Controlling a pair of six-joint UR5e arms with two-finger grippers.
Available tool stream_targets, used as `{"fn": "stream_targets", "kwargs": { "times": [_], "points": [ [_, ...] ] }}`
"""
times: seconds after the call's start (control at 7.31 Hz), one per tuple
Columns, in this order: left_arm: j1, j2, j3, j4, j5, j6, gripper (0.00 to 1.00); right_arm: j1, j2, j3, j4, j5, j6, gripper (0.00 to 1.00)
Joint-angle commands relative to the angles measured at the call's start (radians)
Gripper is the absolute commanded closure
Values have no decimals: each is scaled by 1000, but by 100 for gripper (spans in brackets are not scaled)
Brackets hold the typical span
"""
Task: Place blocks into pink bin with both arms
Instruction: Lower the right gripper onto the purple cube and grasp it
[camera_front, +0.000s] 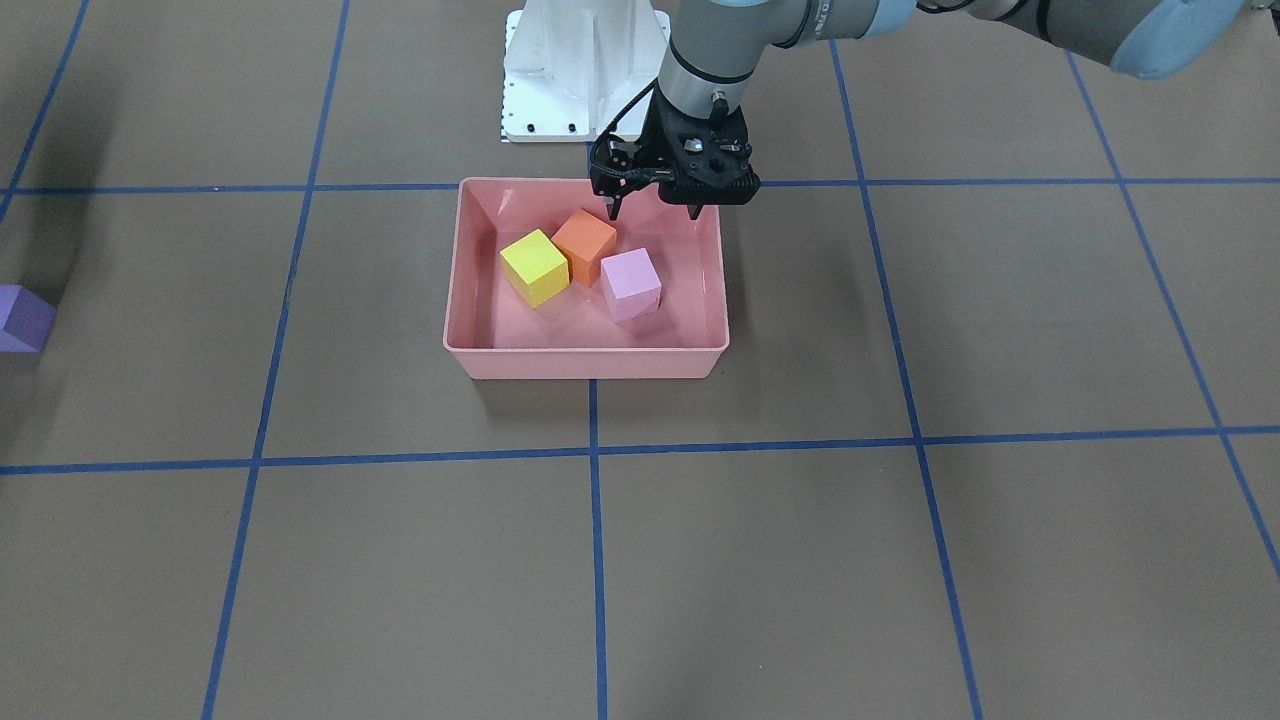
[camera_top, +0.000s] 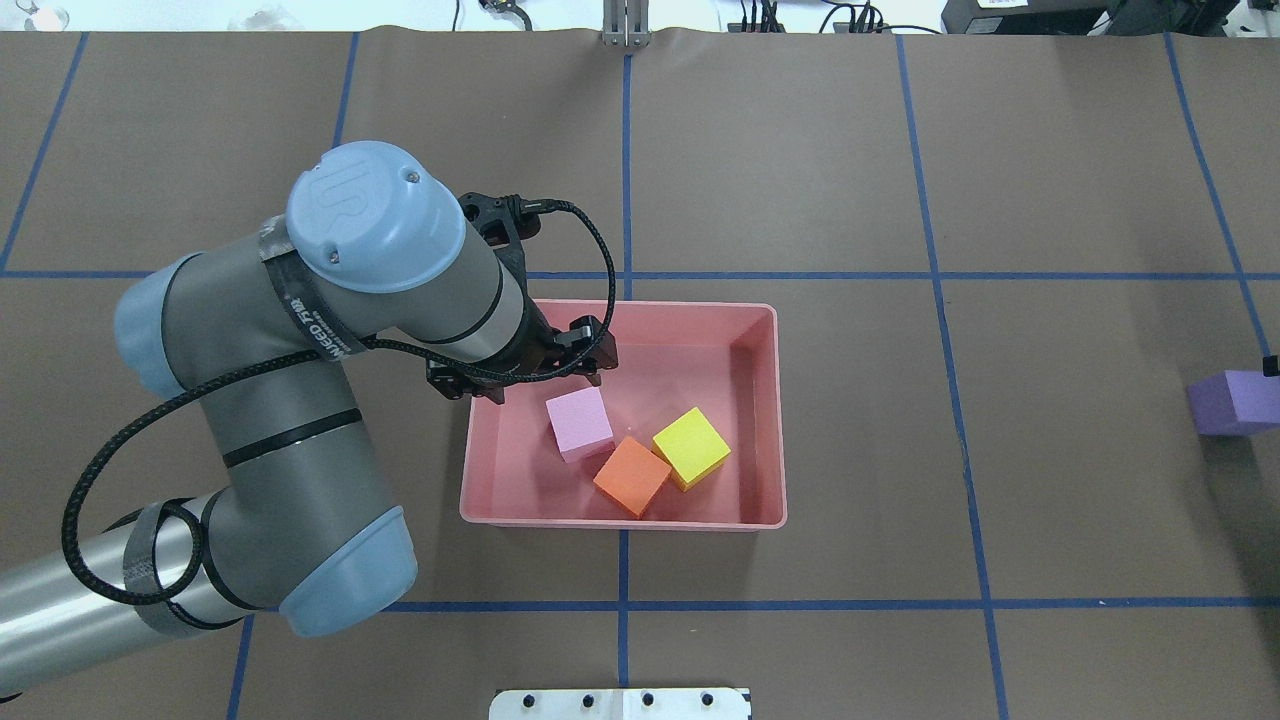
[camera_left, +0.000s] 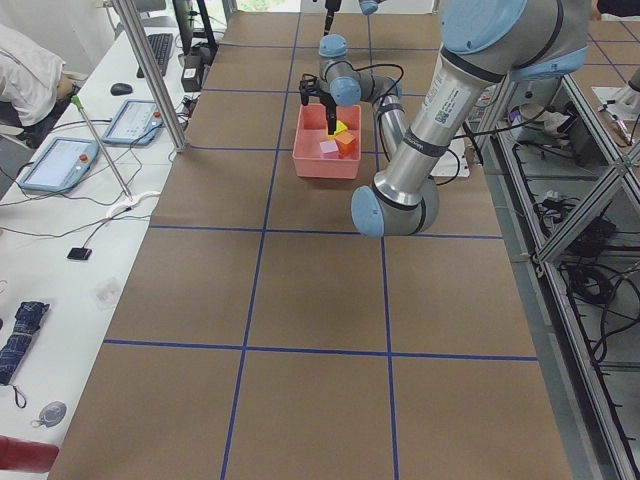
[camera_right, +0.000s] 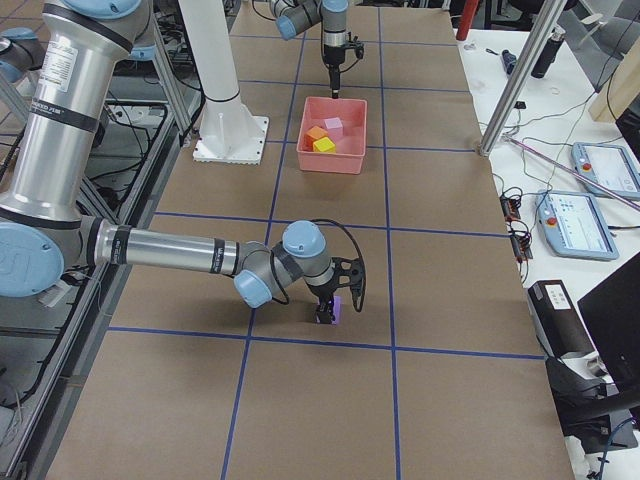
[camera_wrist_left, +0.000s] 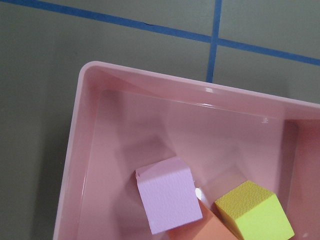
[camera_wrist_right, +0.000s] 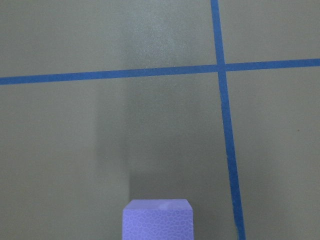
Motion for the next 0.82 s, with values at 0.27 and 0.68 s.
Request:
{"fn": "stream_targets", "kwargs": {
  "times": [0.27, 0.68],
  "points": [
    [1, 5, -1, 0, 0, 0, 0, -157, -32, -19, 96, -145, 118, 0],
    [1, 6, -1, 0, 0, 0, 0, -212, -31, -55, 95, -200, 116, 0]
  ]
}}
